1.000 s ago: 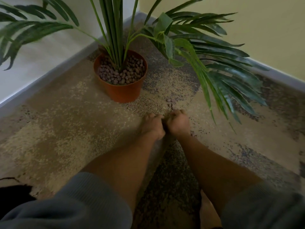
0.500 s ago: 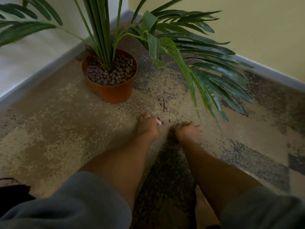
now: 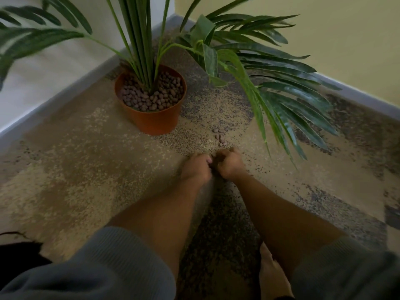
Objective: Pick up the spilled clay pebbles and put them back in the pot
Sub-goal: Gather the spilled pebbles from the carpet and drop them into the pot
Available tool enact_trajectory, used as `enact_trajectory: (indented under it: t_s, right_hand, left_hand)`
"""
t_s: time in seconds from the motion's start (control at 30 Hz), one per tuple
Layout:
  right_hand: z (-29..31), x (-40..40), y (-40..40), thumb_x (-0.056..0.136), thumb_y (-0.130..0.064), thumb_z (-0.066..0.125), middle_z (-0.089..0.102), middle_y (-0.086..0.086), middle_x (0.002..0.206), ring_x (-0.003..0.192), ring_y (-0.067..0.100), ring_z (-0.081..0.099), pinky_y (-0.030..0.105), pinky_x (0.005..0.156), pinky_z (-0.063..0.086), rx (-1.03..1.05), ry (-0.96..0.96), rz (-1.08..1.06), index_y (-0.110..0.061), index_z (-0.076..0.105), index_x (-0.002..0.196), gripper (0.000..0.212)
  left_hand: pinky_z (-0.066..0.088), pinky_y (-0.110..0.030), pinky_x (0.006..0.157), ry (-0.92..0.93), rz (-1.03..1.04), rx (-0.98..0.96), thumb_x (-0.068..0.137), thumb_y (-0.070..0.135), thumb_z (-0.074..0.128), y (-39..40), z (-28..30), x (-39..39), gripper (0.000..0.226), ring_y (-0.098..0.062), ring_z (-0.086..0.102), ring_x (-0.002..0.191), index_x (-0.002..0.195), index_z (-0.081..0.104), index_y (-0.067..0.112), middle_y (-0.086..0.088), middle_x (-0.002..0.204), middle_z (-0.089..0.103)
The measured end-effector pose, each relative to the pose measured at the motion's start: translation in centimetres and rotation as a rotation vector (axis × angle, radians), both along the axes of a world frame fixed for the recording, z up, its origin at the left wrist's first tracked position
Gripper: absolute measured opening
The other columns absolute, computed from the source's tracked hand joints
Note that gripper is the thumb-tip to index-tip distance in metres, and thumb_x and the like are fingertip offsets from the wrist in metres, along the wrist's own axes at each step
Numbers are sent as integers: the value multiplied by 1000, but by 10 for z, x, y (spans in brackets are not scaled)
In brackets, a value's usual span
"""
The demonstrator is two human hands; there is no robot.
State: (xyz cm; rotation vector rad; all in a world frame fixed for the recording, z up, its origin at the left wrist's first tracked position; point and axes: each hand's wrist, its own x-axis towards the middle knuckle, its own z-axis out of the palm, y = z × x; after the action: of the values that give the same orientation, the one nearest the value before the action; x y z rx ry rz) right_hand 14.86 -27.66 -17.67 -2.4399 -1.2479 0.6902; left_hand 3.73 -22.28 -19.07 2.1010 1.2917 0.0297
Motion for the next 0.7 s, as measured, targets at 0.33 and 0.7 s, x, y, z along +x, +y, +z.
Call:
enact_trajectory:
  t_s: [0.33, 0.7]
  right_hand:
    - [-4, 2, 16, 89, -20, 62, 58, 9, 123, 100, 17, 48, 23, 79, 37, -55, 38, 32, -17, 69, 107, 20]
    - [-17, -1, -1, 84, -47, 62, 42, 11, 129, 120, 30, 38, 41, 101, 43, -6, -249, -44, -24, 61, 123, 44]
  left_hand:
    - [35, -20, 64, -94, 37, 72, 89, 17, 62, 1, -13, -15, 13, -6, 48, 72, 99, 58, 25, 3, 118, 47]
    - [44, -35, 86, -18, -79, 124, 87, 25, 64, 1, -12, -12, 33, -23, 46, 112, 118, 54, 31, -1, 130, 39]
